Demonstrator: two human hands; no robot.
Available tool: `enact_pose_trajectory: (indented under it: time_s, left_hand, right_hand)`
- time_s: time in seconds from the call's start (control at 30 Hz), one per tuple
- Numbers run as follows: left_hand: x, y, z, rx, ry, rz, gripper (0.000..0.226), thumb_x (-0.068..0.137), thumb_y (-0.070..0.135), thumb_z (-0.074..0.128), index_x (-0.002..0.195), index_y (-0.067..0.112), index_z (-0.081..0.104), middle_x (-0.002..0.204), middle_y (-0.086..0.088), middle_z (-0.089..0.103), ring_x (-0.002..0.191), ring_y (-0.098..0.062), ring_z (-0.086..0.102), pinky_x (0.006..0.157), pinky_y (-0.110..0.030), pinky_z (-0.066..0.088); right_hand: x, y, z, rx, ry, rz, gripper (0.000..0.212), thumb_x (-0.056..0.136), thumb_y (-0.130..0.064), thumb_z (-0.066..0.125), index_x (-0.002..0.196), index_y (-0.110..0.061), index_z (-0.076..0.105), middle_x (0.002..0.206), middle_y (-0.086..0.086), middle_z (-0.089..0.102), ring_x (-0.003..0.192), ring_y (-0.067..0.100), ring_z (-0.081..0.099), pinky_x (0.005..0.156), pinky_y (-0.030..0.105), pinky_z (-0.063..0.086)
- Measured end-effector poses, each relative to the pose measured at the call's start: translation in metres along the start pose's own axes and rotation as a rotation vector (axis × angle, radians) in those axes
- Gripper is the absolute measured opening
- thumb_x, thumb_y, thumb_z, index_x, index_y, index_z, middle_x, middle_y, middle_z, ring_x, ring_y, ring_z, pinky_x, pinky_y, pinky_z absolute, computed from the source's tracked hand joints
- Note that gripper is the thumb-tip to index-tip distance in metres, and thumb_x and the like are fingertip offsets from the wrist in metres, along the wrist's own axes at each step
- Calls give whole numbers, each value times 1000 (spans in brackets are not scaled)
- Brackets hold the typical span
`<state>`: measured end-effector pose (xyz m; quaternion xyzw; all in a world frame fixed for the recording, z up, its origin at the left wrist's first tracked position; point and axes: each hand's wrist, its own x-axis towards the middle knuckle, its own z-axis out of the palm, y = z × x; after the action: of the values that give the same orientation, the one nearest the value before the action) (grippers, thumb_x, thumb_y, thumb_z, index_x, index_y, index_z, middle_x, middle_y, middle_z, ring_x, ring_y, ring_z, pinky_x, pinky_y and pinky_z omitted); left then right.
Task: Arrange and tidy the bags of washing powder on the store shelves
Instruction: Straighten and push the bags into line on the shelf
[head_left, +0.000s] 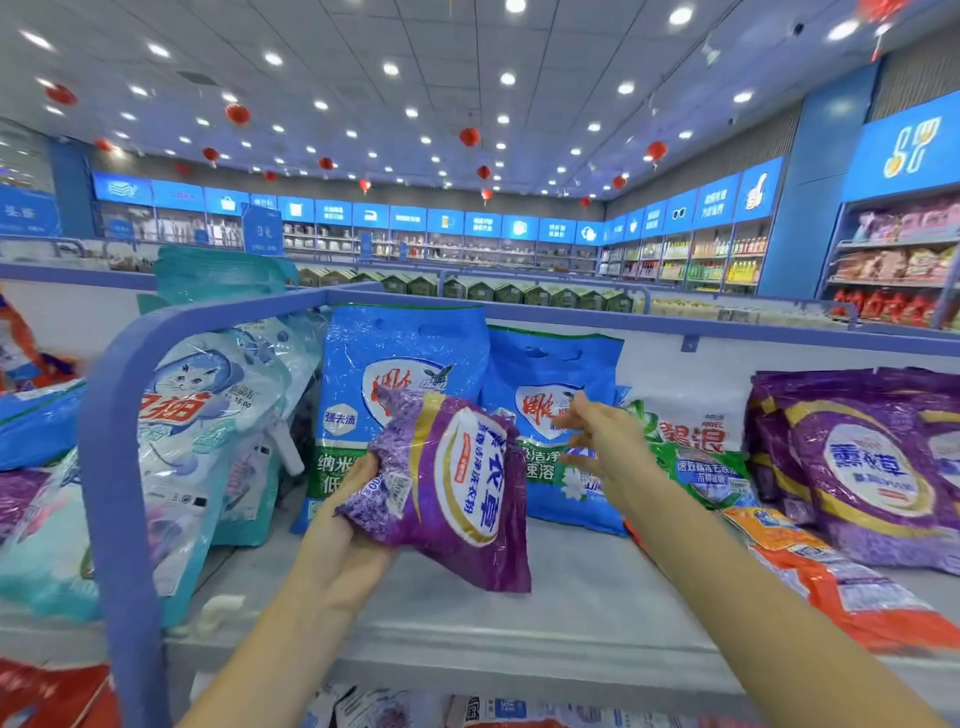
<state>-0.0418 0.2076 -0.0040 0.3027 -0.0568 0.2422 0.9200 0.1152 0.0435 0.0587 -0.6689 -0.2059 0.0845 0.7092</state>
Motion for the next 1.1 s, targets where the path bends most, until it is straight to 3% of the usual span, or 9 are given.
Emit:
enact_pose_trajectory:
  time_s: [0.13,0.23,0.4,0.5,0.57,0.63,0.83,0.9,1.1]
  left_hand:
    - [-2,-5,12,40,-70,17,68,30,24,97,94,13,77,112,-12,70,97,-25,69,83,-49,53]
    - [-2,-9,23,36,-111,-6,48,42,21,90,88,13,78,103,-10,73,90,-21,71,73,-40,59]
    - [9,4,2,-59,7,-46,86,27,16,97,109,9,70,114,-13,69,97,-24,69,73,-45,58]
    - [15,-1,-21,-95,146,-84,101,12,11,97,108,9,65,105,-13,71,84,-25,72,66,-47,58]
    - [14,-10,-25,22,183,-129,71,44,13,92,110,9,63,107,-13,69,84,-26,70,66,-42,59]
    - [12,-12,-27,192,249,-102,20,83,7,59,102,11,64,97,-8,69,79,-20,65,64,-31,57]
    - [13,-4,-16,382,224,-213,43,95,41,36,111,9,60,105,-8,67,99,-21,59,98,-38,35]
    - [18,-7,-14,429,243,-221,49,96,47,34,109,8,60,100,-9,67,93,-23,60,88,-37,42]
    - [16,-11,-6,395,99,-275,33,79,21,54,101,0,68,90,-11,71,75,-21,66,62,-30,57]
  right_hand:
    - [-10,29,14,24,-264,222,26,94,-36,54,98,-12,64,98,5,70,89,19,63,83,37,52]
    - [-17,42,34,298,-134,250,20,93,-26,56,88,-8,64,75,5,73,69,18,69,68,34,57]
    - [-6,17,21,327,20,89,18,93,-22,56,83,-10,64,64,1,71,59,16,68,64,33,56]
    - [-2,-4,9,249,24,-31,22,96,-23,53,81,-10,63,61,-1,71,55,13,68,55,26,56]
    - [-2,-11,8,183,21,-71,23,96,-25,53,82,-11,64,63,0,71,58,15,68,54,26,56]
    - [-1,-18,8,98,29,-116,22,96,-26,53,82,-12,65,66,1,71,63,19,67,62,31,57]
    - [-5,-36,4,-184,-55,-345,29,96,-24,52,71,-10,59,67,9,66,64,25,64,66,38,53]
    - [-6,-39,1,-179,-120,-361,26,95,-23,52,73,-12,61,62,1,67,58,17,65,60,30,53]
    - [-9,-43,-12,-287,-174,-492,26,96,-23,49,79,-9,63,63,-4,68,57,9,64,58,23,51]
